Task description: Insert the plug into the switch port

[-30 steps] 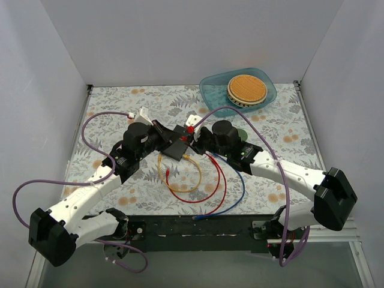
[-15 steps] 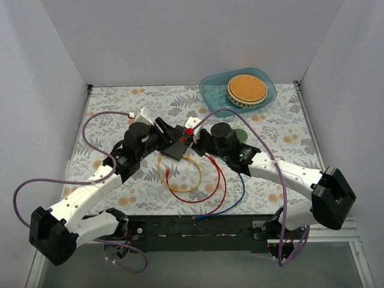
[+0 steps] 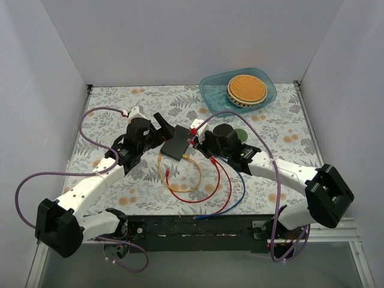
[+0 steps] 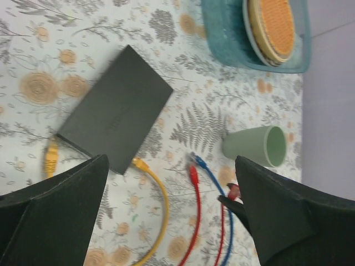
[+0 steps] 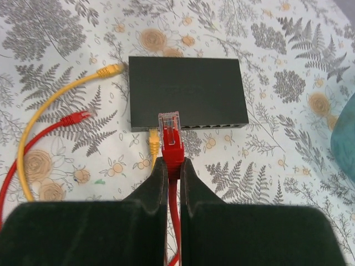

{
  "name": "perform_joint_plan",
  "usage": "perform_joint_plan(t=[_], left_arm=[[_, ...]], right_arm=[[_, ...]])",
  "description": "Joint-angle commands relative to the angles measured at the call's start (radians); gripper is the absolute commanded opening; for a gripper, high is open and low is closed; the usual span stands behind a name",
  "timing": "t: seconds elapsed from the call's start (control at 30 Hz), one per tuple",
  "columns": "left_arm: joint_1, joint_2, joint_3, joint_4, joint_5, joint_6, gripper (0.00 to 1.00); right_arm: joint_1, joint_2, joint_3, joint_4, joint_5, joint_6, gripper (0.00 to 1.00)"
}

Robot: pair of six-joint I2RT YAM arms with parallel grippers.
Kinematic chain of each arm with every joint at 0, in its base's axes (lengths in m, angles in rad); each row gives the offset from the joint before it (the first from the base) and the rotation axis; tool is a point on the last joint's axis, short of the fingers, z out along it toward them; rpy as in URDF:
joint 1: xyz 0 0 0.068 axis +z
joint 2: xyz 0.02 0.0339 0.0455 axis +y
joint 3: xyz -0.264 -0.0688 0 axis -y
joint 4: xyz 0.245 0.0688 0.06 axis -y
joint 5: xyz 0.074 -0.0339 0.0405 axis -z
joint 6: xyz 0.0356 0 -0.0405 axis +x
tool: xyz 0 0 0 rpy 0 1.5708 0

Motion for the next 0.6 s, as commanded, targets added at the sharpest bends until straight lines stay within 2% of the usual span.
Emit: perform_joint_plan(t=[0.0,0.2,0.57], left_arm=[[0.085,0.056,0.013,-0.012,0.003,0.102,0.98],[0.189,0.180,0.021,0.066,0.106,0.197,0.98],[0.209,0.439,0.117,0.163,0.219,0.263,0.97]], right_arm=[[-0.035,0.055,0.051,-0.057,-0.050,0.017,0.01],[-0.067,0.137,0.078,-0.092,-0.094,0.037,0.01],[-0.107,0.355,0.232,-0.251,-0.133,0.048,0.01]])
